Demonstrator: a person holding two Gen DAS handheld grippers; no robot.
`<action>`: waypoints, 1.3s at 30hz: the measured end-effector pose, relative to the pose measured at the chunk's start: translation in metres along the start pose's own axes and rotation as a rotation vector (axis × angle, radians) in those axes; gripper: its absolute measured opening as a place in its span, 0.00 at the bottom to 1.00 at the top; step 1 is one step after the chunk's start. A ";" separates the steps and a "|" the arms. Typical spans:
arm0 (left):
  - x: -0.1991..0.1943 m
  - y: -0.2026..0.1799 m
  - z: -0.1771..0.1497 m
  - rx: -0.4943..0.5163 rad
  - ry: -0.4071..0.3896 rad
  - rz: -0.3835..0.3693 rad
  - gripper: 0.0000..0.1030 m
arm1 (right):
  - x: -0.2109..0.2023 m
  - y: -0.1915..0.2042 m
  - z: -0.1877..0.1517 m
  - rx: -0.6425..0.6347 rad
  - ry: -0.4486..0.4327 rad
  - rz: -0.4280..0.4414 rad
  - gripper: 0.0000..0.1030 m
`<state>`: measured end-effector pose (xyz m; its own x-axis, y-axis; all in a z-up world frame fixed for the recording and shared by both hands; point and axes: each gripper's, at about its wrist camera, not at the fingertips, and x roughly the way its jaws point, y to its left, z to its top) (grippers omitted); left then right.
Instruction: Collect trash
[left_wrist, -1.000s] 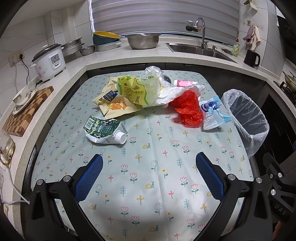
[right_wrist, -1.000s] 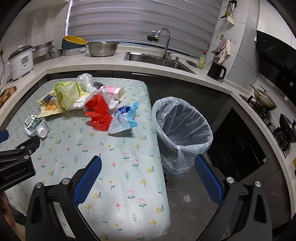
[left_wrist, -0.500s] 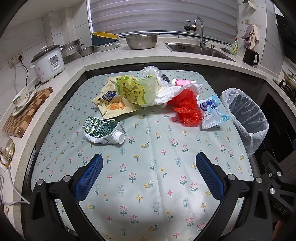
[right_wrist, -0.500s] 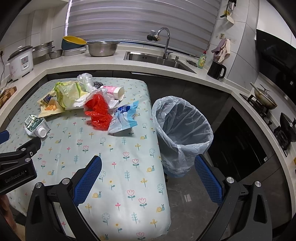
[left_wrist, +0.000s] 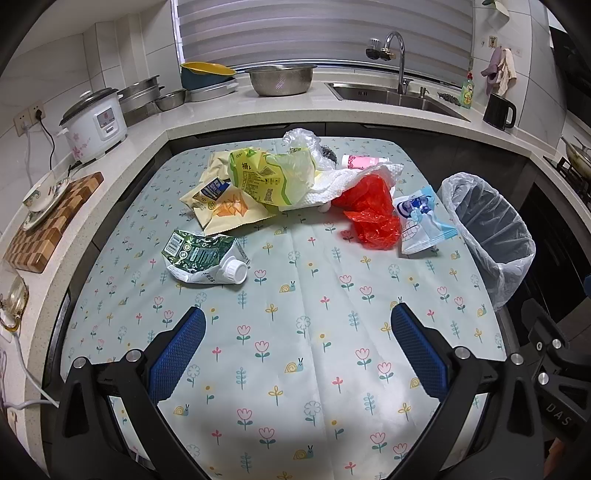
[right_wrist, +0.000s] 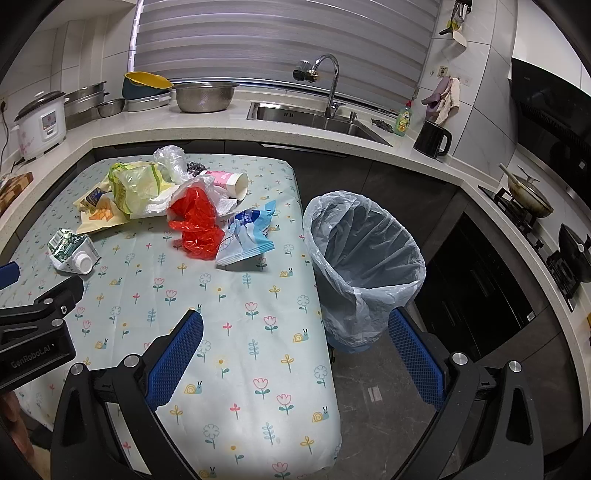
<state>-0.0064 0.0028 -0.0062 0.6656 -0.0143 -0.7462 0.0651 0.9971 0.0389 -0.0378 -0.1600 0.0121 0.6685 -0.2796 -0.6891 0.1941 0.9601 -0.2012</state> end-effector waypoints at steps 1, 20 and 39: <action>0.000 0.000 0.000 0.002 -0.001 -0.001 0.93 | 0.000 0.001 0.000 0.000 0.000 0.000 0.93; 0.002 0.000 -0.001 0.003 0.003 -0.002 0.93 | 0.002 0.000 -0.001 0.002 0.004 0.003 0.93; 0.076 0.082 0.019 -0.333 0.107 0.063 0.93 | 0.060 0.011 0.008 0.089 0.069 0.081 0.93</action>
<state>0.0632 0.0819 -0.0470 0.5776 0.0386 -0.8154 -0.2315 0.9656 -0.1182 0.0104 -0.1665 -0.0256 0.6344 -0.1976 -0.7473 0.2066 0.9749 -0.0824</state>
